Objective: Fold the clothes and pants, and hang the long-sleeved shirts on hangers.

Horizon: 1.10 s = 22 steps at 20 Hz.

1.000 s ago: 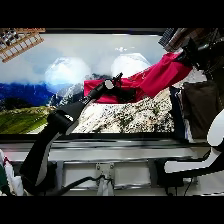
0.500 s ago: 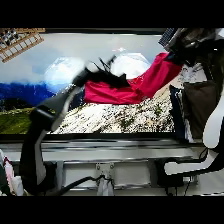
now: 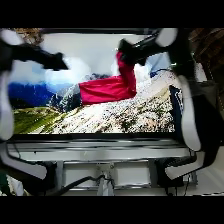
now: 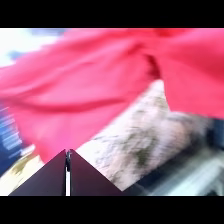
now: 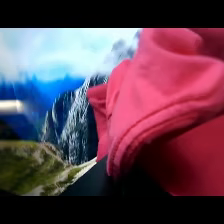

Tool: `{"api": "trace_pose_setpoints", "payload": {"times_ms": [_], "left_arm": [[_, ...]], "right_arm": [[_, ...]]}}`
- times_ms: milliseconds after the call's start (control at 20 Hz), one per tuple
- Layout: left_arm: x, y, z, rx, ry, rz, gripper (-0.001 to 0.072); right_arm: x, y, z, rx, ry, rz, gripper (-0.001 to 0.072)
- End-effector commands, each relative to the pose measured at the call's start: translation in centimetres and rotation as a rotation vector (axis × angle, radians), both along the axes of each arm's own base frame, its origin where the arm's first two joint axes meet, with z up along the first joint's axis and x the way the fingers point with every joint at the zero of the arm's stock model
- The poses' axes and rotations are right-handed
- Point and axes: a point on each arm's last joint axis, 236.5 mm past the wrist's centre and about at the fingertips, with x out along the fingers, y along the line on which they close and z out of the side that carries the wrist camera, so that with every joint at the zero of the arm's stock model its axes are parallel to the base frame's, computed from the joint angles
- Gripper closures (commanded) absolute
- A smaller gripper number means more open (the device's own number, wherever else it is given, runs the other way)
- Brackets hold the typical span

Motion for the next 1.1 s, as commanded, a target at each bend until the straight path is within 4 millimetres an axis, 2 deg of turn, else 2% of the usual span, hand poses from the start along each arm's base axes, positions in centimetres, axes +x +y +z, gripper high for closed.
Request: {"api": "trace_pose_setpoints", "payload": {"times_ms": [0,50,150,300,350,450,500,600,700,750,800,850,950,1050], "left_arm": [[-4.6,7.2,3.6,0.095,-0.06,0.125,0.0703],[-5.9,7.9,4.2,0.108,-0.076,0.143,0.0703],[-8.2,8.9,4.1,0.138,-0.098,0.163,0.0703],[-10.5,10.4,1.2,0.197,-0.08,0.213,0.0702],[-11.0,10.5,-0.1,0.195,-0.064,0.23,0.0702],[-11.8,10.2,-2.6,0.175,-0.023,0.246,0.0702],[-12.1,9.9,-3.7,0.159,0.002,0.249,0.0702],[-12.9,9.2,-5.7,0.132,0.047,0.254,0.0701],[-13.6,9.1,-7.0,0.128,0.079,0.253,0.0701],[-13.8,9.0,-7.4,0.127,0.089,0.251,0.0701],[-13.9,9.0,-7.6,0.127,0.094,0.248,0.0702],[-14.0,9.0,-7.7,0.127,0.095,0.248,0.0702],[-14.0,8.9,-7.6,0.126,0.094,0.248,0.0702],[-13.8,8.5,-7.4,0.105,0.089,0.247,0.0701]], "right_arm": [[-1.4,8.4,-5.6,0.015,0.036,0.086,0.0684],[-1.8,10.6,-7.2,0.021,0.039,0.11,0.0684],[-3.3,14.7,-9.9,0.021,0.015,0.203,0.0683],[-6.5,18.4,-14.2,-0.009,0.059,0.282,0.0681],[-7.2,19.5,-15.2,-0.009,0.048,0.321,0.0634],[-8.9,21.8,-15.5,0.038,0.027,0.415,0.0377],[-10.0,22.7,-14.9,0.067,0.02,0.468,0.035],[-11.3,23.1,-13.1,0.102,0.02,0.522,0.035],[-10.6,21.0,-11.0,0.055,-0.023,0.539,0.0352],[-9.3,19.0,-10.1,-0.004,-0.062,0.531,0.0355],[-7.1,16.0,-9.4,-0.093,-0.11,0.502,0.0355],[-4.5,12.1,-9.0,-0.18,-0.126,0.426,0.0355],[0.4,3.5,-8.8,-0.3,-0.107,0.263,0.0355],[3.0,-3.8,-10.1,-0.313,-0.013,0.155,0.0349]]}}
